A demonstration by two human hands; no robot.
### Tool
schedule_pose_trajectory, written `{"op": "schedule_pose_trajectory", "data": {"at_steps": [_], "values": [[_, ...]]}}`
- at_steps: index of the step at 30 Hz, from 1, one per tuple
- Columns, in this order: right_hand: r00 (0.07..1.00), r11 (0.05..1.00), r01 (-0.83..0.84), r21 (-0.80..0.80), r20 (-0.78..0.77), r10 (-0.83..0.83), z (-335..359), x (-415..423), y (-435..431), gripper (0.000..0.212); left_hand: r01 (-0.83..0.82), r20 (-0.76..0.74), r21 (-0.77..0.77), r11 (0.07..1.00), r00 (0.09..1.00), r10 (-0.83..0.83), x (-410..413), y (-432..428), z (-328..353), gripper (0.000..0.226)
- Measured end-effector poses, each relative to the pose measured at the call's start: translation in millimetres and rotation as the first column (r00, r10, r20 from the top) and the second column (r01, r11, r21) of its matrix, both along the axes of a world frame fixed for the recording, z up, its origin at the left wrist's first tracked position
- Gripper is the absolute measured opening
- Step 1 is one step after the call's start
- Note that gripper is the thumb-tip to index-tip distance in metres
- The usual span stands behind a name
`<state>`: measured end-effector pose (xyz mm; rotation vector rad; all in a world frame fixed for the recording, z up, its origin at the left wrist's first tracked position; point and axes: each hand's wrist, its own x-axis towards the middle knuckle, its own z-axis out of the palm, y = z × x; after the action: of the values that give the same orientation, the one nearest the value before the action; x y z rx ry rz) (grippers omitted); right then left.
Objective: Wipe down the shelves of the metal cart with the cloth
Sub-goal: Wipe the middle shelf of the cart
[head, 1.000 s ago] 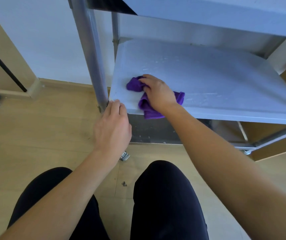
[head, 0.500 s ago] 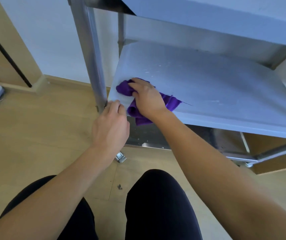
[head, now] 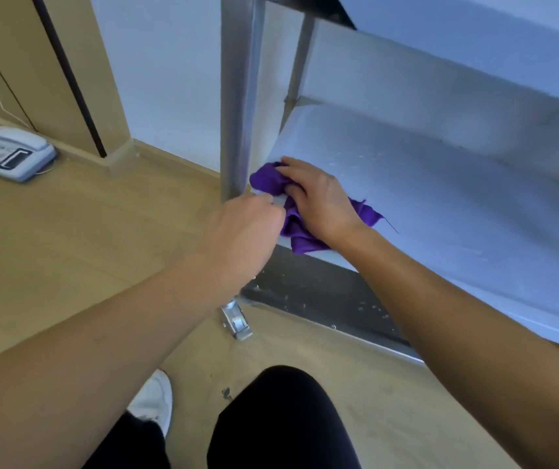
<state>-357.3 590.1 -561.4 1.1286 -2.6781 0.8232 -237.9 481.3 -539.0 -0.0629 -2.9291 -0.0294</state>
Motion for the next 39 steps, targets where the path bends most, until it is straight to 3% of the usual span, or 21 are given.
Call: {"op": "schedule_pose_trajectory", "data": {"at_steps": [3, 5, 7, 11, 17, 21, 25, 26, 29, 39], "values": [[0.999, 0.999, -0.031, 0.008, -0.03, 0.031, -3.0, -15.6, -9.1, 0.036, 0.001, 0.042, -0.008, 1.0, 0.999, 0.0, -5.7, 3.1, 5.1, 0.023], [0.999, 1.0, -0.013, 0.013, -0.029, 0.014, -6.9, -42.6, -18.6, 0.035, 0.033, -0.006, -0.025, 0.999, 0.999, -0.033, -8.1, 4.6, 0.1, 0.027], [0.997, 0.996, 0.081, 0.042, -0.007, -0.081, -4.3, -80.6, -31.5, 0.035, 0.031, -0.012, -0.035, 0.999, 0.999, -0.032, -8.2, 4.7, 7.7, 0.043], [0.963, 0.962, 0.26, 0.086, 0.052, -0.265, 0.5, -125.7, -43.5, 0.032, -0.041, 0.034, 0.03, 0.999, 0.999, 0.04, -17.9, 14.9, 4.8, 0.03], [0.998, 0.997, -0.055, 0.049, 0.035, 0.053, 2.6, -68.1, -2.3, 0.036, -0.051, 0.057, 0.088, 0.995, 0.997, 0.046, -33.7, 15.0, 7.8, 0.027], [0.997, 0.996, -0.077, 0.041, -0.008, 0.077, 2.4, -71.2, -1.5, 0.036, -0.017, -0.01, 0.096, 0.995, 1.0, 0.018, -37.3, 12.0, 3.4, 0.032], [0.989, 0.989, 0.139, 0.057, 0.031, -0.141, 3.5, -128.6, -32.3, 0.035, 0.049, -0.106, 0.001, 0.999, 0.993, -0.049, -35.4, 15.4, 8.9, 0.03], [0.973, 0.974, 0.221, 0.057, 0.053, -0.224, 3.5, -144.6, -39.0, 0.035, 0.055, -0.065, -0.009, 0.998, 0.996, -0.056, -36.7, 18.6, 6.7, 0.031], [0.936, 0.94, 0.336, 0.062, 0.084, -0.341, 2.6, -167.8, -50.4, 0.036, 0.013, -0.035, 0.11, 0.994, 0.999, -0.009, -36.9, 23.1, -0.8, 0.03], [0.998, 0.994, 0.052, 0.092, 0.02, -0.054, 6.4, -101.4, 0.3, 0.037, -0.045, 0.011, 0.156, 0.987, 0.999, 0.044, -58.6, 18.0, 5.3, 0.029]]}}
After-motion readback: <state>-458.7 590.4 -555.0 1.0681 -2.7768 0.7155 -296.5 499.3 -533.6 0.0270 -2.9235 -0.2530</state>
